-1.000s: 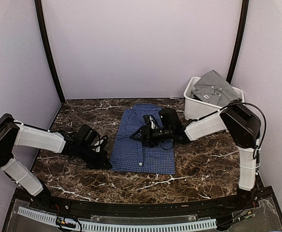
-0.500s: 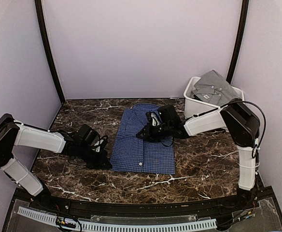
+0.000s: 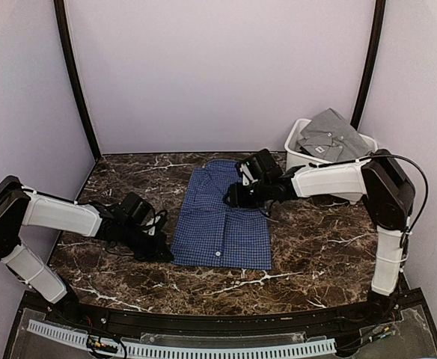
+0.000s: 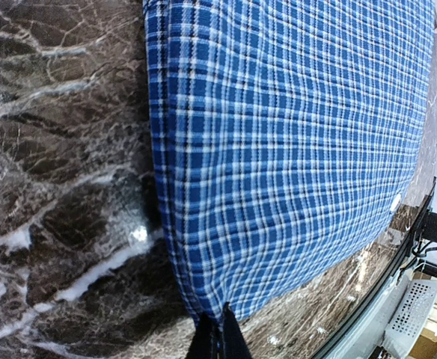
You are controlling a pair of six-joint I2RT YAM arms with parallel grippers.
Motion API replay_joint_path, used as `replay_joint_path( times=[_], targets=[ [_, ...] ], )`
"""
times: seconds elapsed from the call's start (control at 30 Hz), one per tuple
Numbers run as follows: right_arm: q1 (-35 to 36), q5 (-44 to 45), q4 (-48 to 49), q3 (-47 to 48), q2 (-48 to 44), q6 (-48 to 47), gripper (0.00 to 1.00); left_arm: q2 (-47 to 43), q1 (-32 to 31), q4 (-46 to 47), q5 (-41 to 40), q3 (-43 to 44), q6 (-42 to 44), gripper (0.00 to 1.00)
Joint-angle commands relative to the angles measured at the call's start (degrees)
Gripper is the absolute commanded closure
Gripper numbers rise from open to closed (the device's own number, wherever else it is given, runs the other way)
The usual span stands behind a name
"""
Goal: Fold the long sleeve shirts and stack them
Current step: Smooth out the 2/3-rectangle-folded shirt at the center of the board.
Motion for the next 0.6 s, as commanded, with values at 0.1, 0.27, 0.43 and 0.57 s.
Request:
replay_joint_path(
  times=[0.1, 0.27, 0.43, 0.57],
  targets=[
    [3.74, 8.62, -7.03, 1.86, -4.56, -3.03, 0.57, 0.17, -0.32, -0.72, 1.10, -0.46, 0.18, 1.00],
    [7.22, 10.91, -10.57, 2.98, -1.56, -2.37, 0.70, 0.29, -0.32, -1.05, 1.26, -0.27, 0.38, 1.00],
    [7.36, 9.81, -9.48, 3.89, 1.96, -1.69, 0.77, 0.38, -0.29, -1.13, 1.37, -0.09, 0.36, 1.00],
    [6.97, 13.42, -11.13, 7.06, 6.05, -1.82, 0.77, 0.41, -0.32, -1.16, 1.36, -0.01, 0.44, 1.00]
  ],
)
